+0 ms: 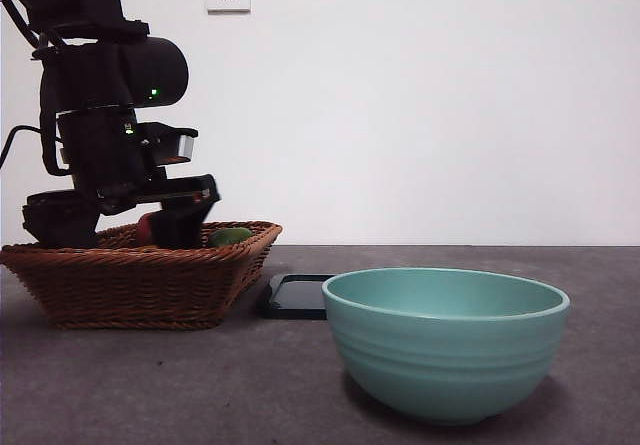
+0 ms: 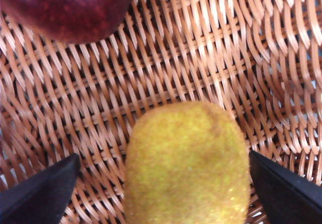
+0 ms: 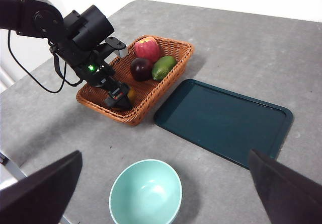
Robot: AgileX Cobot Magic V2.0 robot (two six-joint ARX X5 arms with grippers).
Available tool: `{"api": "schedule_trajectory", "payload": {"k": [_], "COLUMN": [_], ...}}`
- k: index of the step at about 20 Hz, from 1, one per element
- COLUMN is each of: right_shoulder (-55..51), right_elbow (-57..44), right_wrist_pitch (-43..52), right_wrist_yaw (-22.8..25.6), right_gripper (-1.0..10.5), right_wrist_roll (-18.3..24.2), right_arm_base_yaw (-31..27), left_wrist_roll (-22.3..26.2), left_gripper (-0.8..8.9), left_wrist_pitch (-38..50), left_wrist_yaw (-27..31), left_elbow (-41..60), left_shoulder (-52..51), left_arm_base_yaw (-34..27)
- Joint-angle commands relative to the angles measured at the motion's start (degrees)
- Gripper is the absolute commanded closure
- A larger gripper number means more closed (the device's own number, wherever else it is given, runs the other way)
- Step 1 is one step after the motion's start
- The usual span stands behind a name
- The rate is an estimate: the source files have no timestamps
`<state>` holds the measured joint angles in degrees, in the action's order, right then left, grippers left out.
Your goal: Pick up the wifruite, put it on the bowl, pick up the plate, put it on desk
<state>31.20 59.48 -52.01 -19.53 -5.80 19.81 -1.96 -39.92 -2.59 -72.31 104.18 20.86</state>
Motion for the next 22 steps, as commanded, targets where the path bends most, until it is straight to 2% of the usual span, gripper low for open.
{"api": "schedule_trajectory", "payload": {"k": [1,4,6,9,13,16,22], "right_shoulder": [0.1,0.1,0.1,0.1,0.1,0.1,0.1], "right_elbow": [1.0,1.0,1.0,1.0,1.0,1.0,1.0], "right_wrist_pitch": [0.4,0.5,0.4,0.5,0.5,0.5,0.4], "right_wrist_yaw": [-0.1,-0.1,-0.2,-0.1,-0.1,-0.1,-0.2], "right_gripper": [3.8,3.8,3.8,3.8,3.8,3.8,3.8], "right_wrist_roll": [-0.2,-0.2,-0.2,-0.2,-0.2,-0.2,-0.3], "right_arm_base_yaw": [0.3,0.3,0.3,0.3,0.3,0.3,0.3], "left_wrist_roll": [0.0,-1.9,-5.4,-7.9,-7.9,-8.1,-10.1], "left_gripper": [5.29,5.39,5.39,5.39,5.39,5.38,5.38], "left_wrist_pitch": [0.5,-1.7,-6.3,-13.2,-19.0,-22.3,-30.5], "left_wrist_yaw": [-0.3,-0.3,-0.4,-0.4,-1.5,-6.6,-6.9], "left_elbow": [-1.5,-4.2,-8.6,-14.2,-18.2,-18.2,-18.2], "left_shoulder": [1.4,1.4,1.4,1.0,-2.4,-7.2,-13.3], "left_arm_base_yaw": [0.2,0.2,0.2,0.2,1.0,1.3,5.9]}}
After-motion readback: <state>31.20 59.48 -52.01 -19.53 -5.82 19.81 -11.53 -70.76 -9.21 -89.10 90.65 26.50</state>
